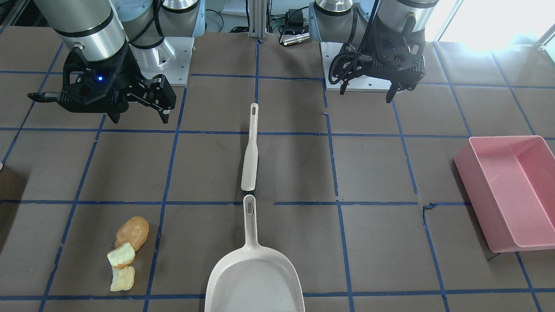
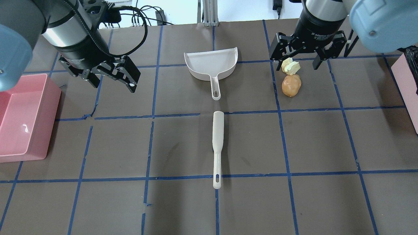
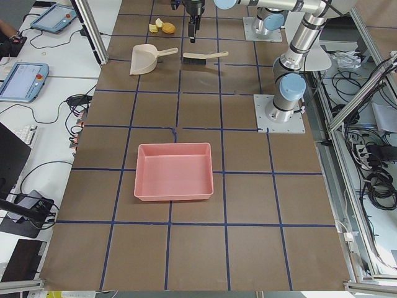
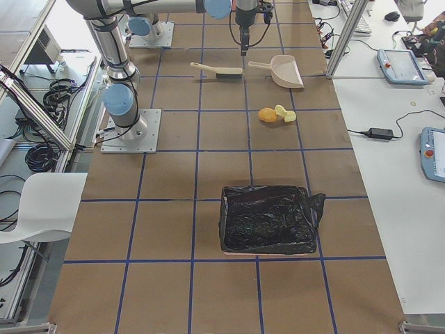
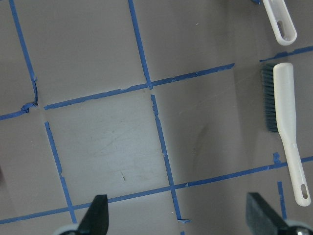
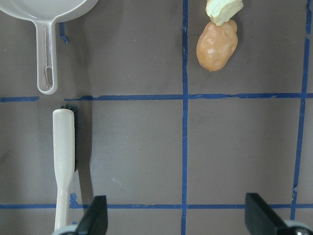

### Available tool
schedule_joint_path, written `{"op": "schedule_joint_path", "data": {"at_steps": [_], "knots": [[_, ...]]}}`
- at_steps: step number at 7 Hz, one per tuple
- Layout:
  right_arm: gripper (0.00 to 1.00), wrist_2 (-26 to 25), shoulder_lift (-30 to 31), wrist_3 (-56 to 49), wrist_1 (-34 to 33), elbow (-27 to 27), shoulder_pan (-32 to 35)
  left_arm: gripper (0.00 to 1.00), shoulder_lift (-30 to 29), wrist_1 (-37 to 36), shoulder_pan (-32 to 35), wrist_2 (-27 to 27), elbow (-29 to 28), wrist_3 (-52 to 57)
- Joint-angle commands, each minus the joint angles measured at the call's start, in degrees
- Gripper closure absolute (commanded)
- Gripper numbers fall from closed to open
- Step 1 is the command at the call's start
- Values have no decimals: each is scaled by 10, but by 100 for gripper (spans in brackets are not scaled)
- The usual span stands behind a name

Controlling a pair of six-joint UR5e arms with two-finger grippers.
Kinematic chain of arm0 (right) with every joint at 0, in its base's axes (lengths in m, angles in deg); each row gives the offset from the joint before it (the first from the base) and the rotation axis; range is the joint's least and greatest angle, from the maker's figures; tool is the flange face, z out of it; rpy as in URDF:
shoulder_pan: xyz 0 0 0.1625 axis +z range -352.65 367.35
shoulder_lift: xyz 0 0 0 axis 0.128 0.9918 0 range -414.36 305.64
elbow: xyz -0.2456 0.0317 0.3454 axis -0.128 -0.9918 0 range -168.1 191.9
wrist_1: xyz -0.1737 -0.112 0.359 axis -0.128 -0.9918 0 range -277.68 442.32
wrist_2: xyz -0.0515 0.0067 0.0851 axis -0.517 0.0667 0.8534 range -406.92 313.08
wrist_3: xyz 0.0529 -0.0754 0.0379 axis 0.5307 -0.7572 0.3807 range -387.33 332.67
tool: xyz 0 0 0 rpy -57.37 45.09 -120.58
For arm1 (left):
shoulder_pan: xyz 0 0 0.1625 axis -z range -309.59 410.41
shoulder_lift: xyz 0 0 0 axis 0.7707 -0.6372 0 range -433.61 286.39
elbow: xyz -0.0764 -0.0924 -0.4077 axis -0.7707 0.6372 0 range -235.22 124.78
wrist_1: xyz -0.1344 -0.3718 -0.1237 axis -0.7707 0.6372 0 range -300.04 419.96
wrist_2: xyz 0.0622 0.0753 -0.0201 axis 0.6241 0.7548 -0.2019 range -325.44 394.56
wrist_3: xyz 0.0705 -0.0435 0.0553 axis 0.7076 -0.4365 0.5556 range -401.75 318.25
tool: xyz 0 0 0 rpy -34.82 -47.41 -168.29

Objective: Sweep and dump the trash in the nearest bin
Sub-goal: 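Move the left gripper down toward the white brush handle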

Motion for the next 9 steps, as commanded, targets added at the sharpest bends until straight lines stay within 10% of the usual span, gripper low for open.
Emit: {"op": "schedule_joint_path", "data": {"at_steps": [1, 5, 9], "knots": [[0, 0, -24, 1, -21, -2, 0, 0, 4, -3, 47, -14, 37, -55], [0, -2, -26, -8, -19, 2, -3, 0, -17, -57, 195, -12, 131, -188], [0, -8, -26, -29, -18, 6, -4, 1, -128, -273, 316, -6, 202, -313]]}}
